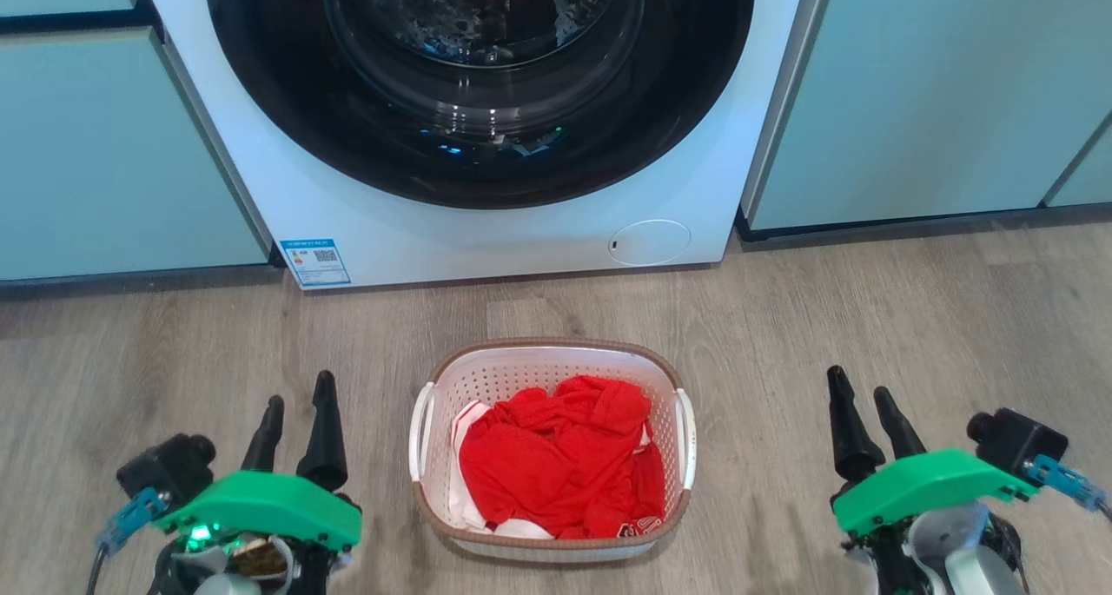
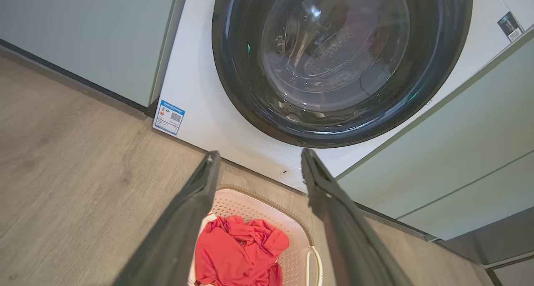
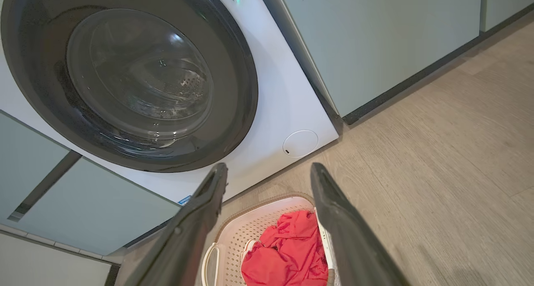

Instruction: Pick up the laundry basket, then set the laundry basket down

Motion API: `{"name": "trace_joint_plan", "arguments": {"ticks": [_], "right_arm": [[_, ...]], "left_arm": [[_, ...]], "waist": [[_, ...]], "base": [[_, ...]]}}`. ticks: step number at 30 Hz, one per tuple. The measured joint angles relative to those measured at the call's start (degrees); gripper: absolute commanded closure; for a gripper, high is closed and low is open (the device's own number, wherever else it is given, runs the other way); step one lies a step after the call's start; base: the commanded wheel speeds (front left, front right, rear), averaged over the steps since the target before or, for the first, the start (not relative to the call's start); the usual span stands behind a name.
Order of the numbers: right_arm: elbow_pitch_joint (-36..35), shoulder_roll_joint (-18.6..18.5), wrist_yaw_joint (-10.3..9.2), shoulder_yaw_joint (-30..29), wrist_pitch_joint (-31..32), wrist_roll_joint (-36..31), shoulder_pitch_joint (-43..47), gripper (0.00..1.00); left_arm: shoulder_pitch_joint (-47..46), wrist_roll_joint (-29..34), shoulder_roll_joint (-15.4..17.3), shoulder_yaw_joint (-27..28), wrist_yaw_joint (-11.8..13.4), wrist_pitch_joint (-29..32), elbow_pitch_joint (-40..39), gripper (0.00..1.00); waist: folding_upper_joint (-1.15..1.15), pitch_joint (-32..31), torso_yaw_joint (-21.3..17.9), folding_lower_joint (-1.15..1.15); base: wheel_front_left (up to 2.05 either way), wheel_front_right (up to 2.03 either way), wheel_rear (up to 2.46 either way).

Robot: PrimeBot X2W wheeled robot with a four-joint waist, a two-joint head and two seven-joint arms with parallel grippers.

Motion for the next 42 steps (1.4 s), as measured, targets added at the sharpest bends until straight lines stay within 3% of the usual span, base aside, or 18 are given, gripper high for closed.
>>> {"name": "trace_joint_plan", "arguments": {"ticks": [18,42], "right_arm": [[-1.7,-0.1,0.00,2.4,-3.0,-12.1,0.0,0.00],[-3.7,-0.3,0.01,5.2,-6.9,-28.2,0.0,0.00]], "left_arm": [[1.2,12.1,0.4,-1.8,2.5,-3.0,-1.4,0.00],[3.4,27.0,0.2,-1.9,2.9,-7.0,-2.9,0.00]], "waist": [[0.00,-0.3,-0.2,0.00],[0.00,-0.3,-0.9,0.00]], "base": [[0.00,0.00,0.00],[0.00,0.00,0.00]]}}
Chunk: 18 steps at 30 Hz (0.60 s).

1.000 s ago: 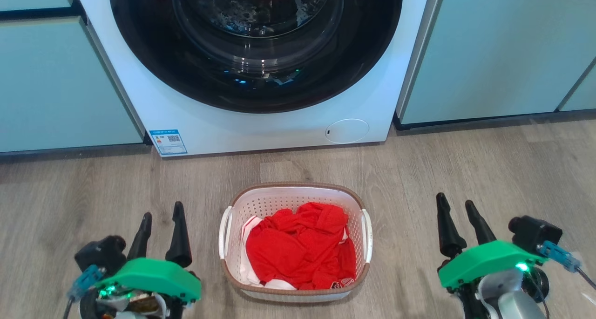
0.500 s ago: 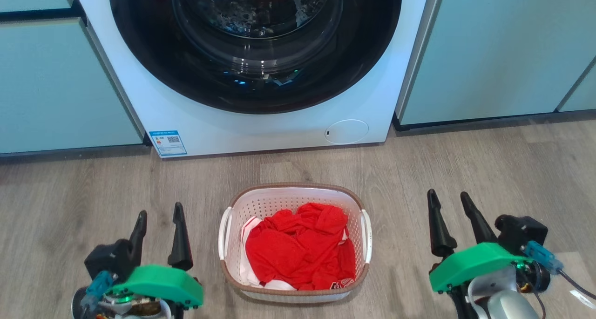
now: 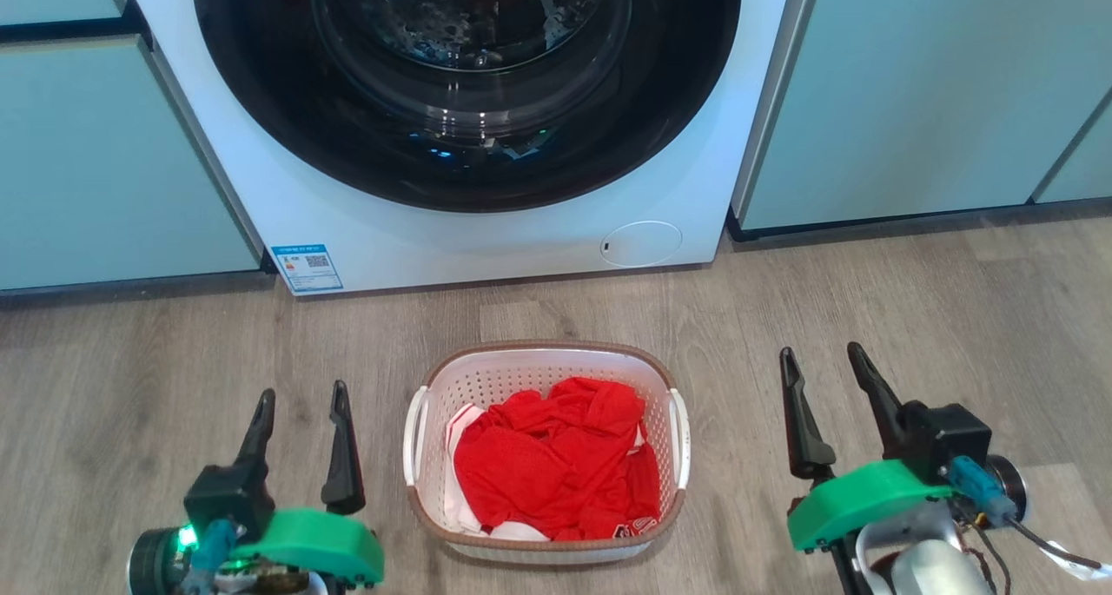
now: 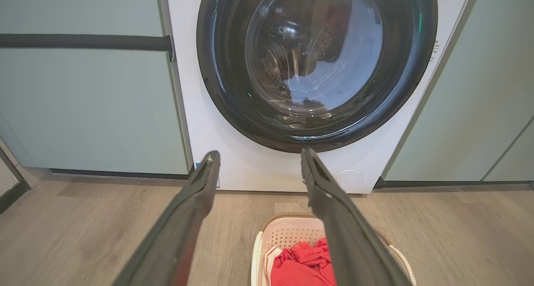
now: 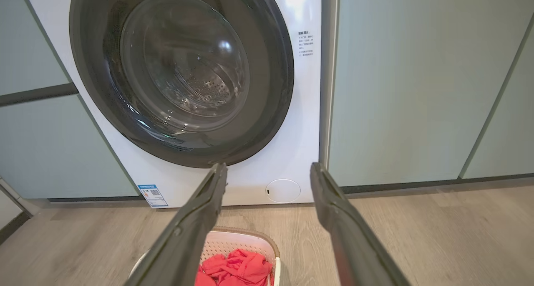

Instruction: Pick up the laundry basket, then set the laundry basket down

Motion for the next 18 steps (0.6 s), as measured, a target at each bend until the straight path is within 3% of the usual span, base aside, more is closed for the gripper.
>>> {"name": "trace_joint_plan", "arguments": {"ticks": [9,18], "right_arm": [[-0.9,0.0,0.00,0.8,-1.3,-6.0,0.0,0.00],[-1.2,0.0,0.00,0.9,-1.4,-6.2,0.0,0.00]], "left_arm": [[0.0,6.3,-0.1,-0.2,0.0,-1.5,-0.3,0.00],[0.0,6.4,-0.1,-0.2,0.0,-1.5,-0.4,0.00]], "waist": [[0.00,0.1,-0.3,0.00],[0.00,0.2,-0.2,0.00]], "base": [[0.00,0.00,0.00],[0.00,0.00,0.00]]}}
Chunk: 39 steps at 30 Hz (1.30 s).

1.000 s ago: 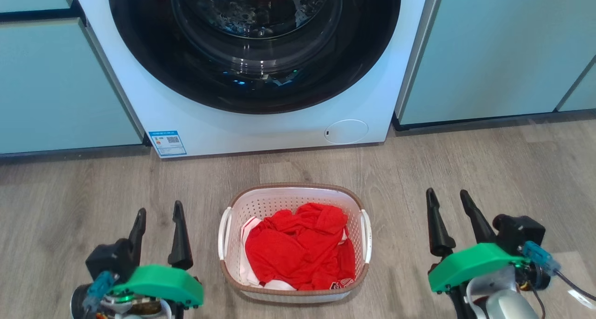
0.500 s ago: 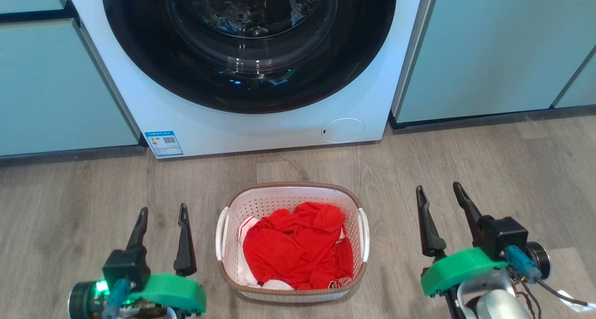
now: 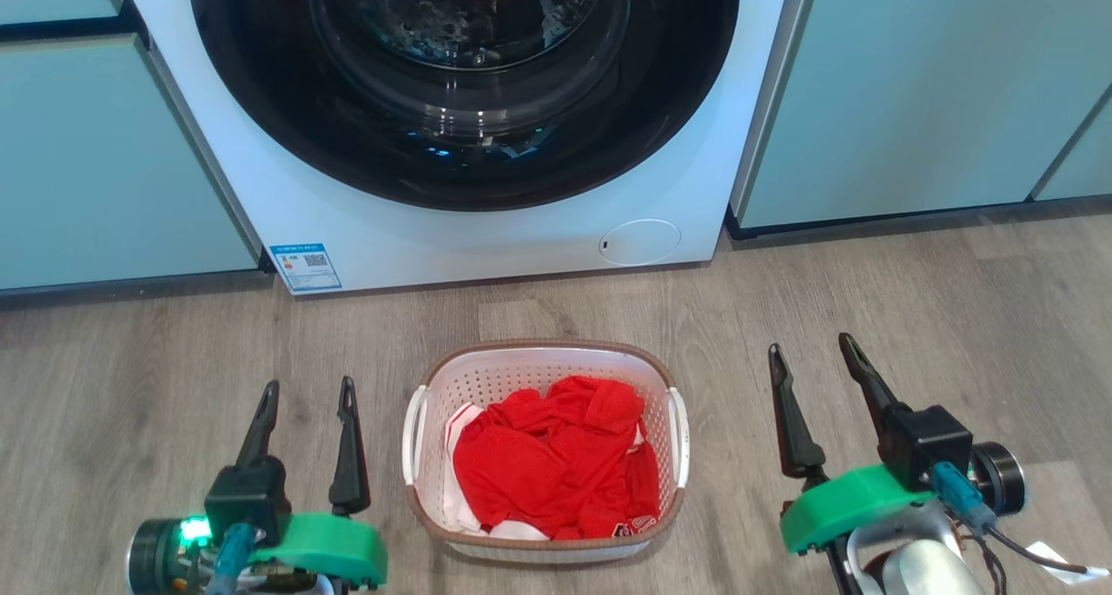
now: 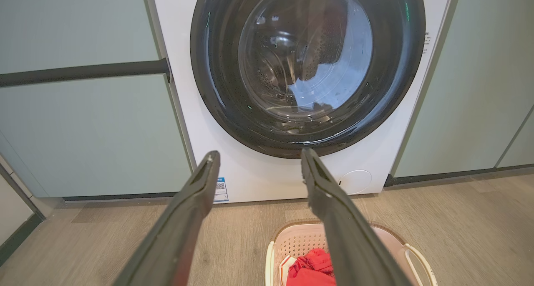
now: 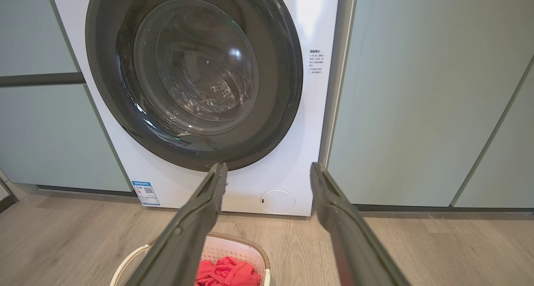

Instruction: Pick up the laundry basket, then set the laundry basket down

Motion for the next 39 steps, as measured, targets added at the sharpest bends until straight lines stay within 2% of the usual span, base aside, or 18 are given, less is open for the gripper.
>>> {"name": "trace_joint_plan", "arguments": {"ticks": [26,32,39], "right_arm": [[0.0,0.0,0.00,-0.7,0.0,0.0,0.0,0.00],[0.6,0.0,0.00,-1.3,0.0,0.0,-1.5,0.00],[3.4,0.0,0.00,-3.2,0.0,-0.2,-7.9,0.00]], "left_arm": [[0.0,-0.3,-0.1,0.2,0.0,0.0,0.2,0.00],[-1.3,-2.1,-0.1,0.2,-0.3,0.0,1.7,0.00],[-9.1,-2.0,-0.3,0.0,-1.6,-0.1,5.7,0.00]], "waist": [[0.00,1.3,0.0,0.00],[0.00,4.4,0.3,0.00],[0.00,10.9,1.2,0.00]], "base": [[0.00,0.00,0.00],[0.00,0.00,0.00],[0.00,0.00,0.00]]}}
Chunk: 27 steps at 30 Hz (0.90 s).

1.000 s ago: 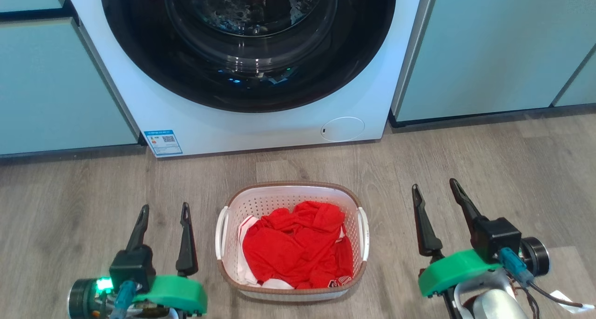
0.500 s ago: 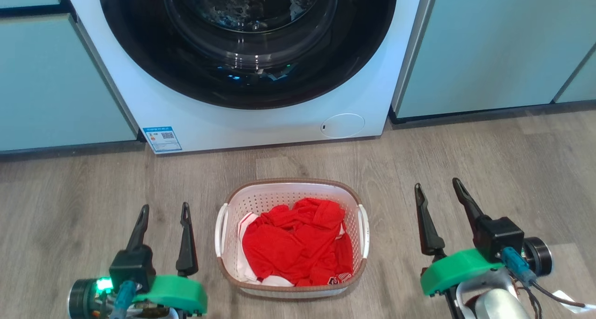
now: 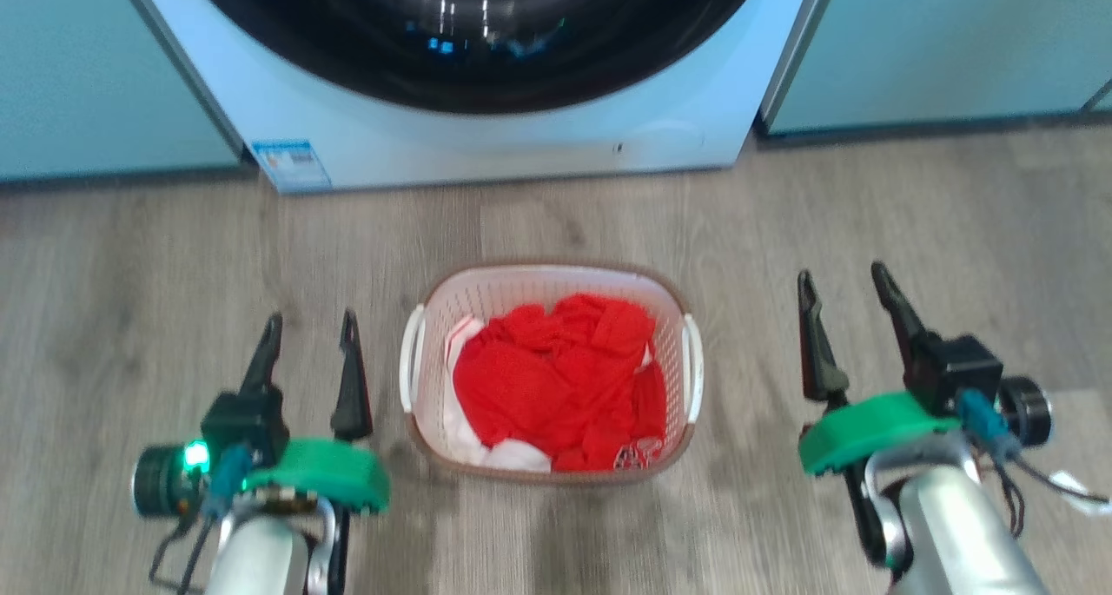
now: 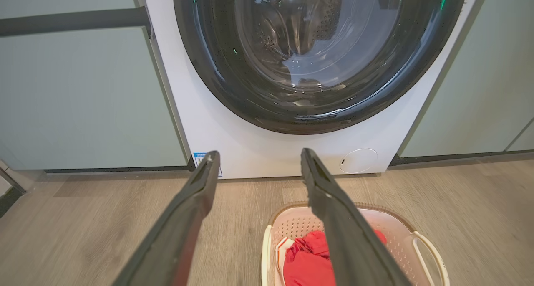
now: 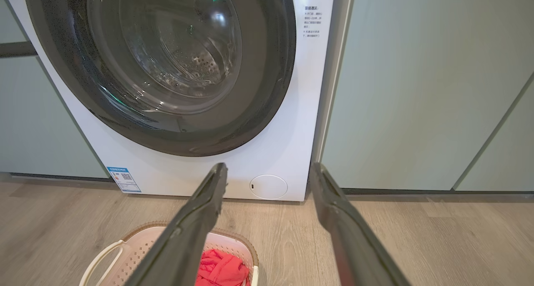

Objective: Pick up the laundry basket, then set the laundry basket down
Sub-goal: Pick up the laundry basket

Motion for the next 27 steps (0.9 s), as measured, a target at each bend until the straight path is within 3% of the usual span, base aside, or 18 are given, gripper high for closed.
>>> {"name": "trace_joint_plan", "arguments": {"ticks": [18,27], "right_arm": [[7.2,-0.3,0.00,-3.0,0.0,-1.5,-16.5,0.00],[12.7,-0.6,0.00,-3.5,-0.1,-0.6,-20.3,0.00]], "left_arm": [[-22.6,-2.4,-0.8,-4.1,-2.0,-0.1,13.0,0.00],[-29.3,-3.4,-1.1,-7.6,-3.0,-0.3,21.8,0.00]], "waist": [[0.00,22.9,2.0,0.01],[0.00,31.8,3.1,0.02]], "base": [[0.00,0.00,0.00],[0.00,0.00,0.00]]}}
